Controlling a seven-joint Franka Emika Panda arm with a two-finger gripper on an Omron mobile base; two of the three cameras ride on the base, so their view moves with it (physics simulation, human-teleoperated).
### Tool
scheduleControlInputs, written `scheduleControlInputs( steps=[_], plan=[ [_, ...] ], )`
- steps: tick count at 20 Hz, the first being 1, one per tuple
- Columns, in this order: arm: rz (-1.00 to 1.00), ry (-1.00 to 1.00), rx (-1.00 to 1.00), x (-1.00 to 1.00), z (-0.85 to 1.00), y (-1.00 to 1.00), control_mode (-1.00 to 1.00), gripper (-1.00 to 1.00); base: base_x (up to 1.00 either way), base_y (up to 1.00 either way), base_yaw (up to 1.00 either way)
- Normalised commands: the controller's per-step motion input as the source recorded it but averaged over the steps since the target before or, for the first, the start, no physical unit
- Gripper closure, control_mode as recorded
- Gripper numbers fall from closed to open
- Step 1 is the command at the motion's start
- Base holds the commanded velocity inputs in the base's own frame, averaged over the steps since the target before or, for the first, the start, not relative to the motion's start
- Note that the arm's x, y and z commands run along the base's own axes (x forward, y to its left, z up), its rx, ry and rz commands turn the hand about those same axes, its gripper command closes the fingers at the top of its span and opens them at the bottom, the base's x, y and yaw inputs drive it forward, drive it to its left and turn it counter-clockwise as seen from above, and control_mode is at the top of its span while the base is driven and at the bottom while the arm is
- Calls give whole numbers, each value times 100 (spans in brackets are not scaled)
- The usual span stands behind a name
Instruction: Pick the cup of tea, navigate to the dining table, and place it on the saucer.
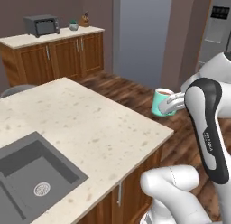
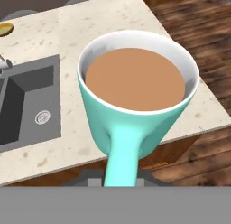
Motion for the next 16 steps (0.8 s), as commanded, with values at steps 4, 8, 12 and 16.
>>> scheduleControlInputs(
  steps=[4,8,12,16],
  plan=[
    [0,0,0,0,0,0,100,100,94,-94,18],
    [0,0,0,0,0,0,100,100,72,-100,2],
    [0,0,0,0,0,0,100,100,-3,-100,-5],
    [0,0,0,0,0,0,100,100,-25,-100,-19]
  ],
)
